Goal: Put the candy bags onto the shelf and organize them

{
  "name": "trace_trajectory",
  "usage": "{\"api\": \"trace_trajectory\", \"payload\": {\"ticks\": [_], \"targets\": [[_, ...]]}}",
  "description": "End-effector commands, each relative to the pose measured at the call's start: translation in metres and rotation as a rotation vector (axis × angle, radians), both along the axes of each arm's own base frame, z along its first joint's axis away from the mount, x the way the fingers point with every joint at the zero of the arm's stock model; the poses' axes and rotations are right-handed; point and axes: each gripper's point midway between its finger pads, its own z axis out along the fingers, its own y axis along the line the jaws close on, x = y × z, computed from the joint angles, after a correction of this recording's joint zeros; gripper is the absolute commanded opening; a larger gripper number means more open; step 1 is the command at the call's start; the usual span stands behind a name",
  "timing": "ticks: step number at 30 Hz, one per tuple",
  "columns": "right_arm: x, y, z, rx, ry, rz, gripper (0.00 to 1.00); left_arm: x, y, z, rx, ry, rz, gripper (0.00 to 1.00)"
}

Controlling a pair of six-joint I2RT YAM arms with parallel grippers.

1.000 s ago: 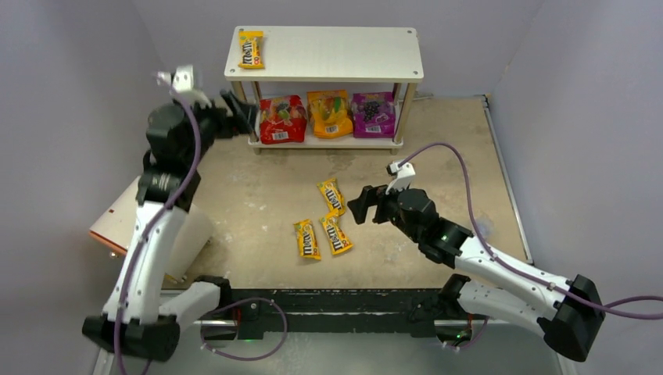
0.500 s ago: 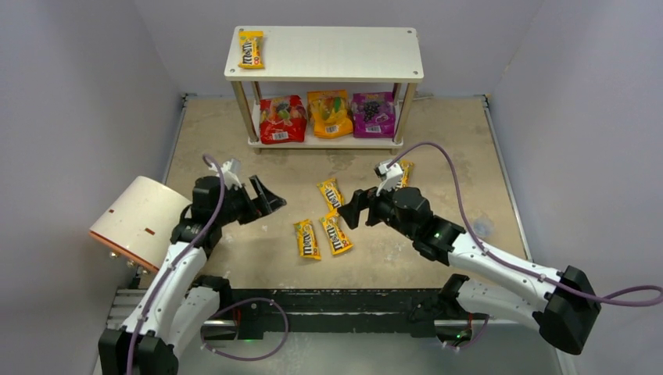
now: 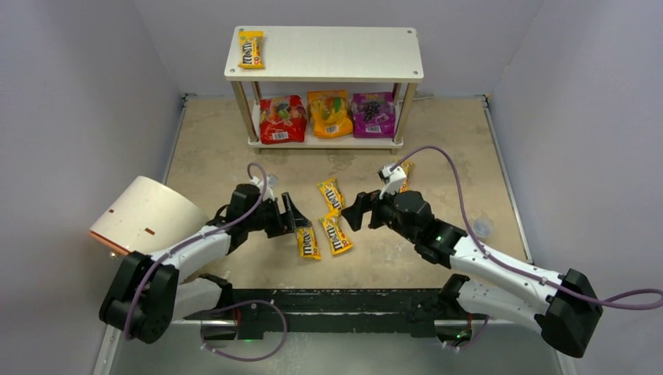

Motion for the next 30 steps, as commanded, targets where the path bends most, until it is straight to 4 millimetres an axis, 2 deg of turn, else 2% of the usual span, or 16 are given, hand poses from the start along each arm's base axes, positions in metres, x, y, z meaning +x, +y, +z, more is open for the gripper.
{"api": "trace_trajectory", "payload": {"ticks": [1,7,11,17,27,30], "targets": [[0.003,-0.001,0.009,0.023,-0.015,-0.021,0.99,0.023,0.003,-0.011,0.052,-0.063,0.057,0.75],[0.002,-0.005,0.009,0.016,-0.021,-0.031,0.99,0.024,0.007,-0.032,0.103,-0.031,0.051,0.65],[0.003,-0.005,0.008,0.016,-0.019,-0.033,0.99,0.021,-0.003,-0.031,0.048,-0.034,0.01,0.54],[0.005,-0.004,0.006,0.011,-0.013,-0.037,0.99,0.019,-0.01,-0.036,0.024,-0.018,-0.008,0.48],[0.006,-0.005,0.0,-0.007,-0.004,-0.044,0.99,0.018,-0.018,-0.048,0.023,0.012,-0.032,0.16],[0.006,-0.005,-0.001,-0.014,-0.007,-0.042,0.99,0.019,-0.023,-0.043,0.006,-0.014,-0.068,0.07]]}}
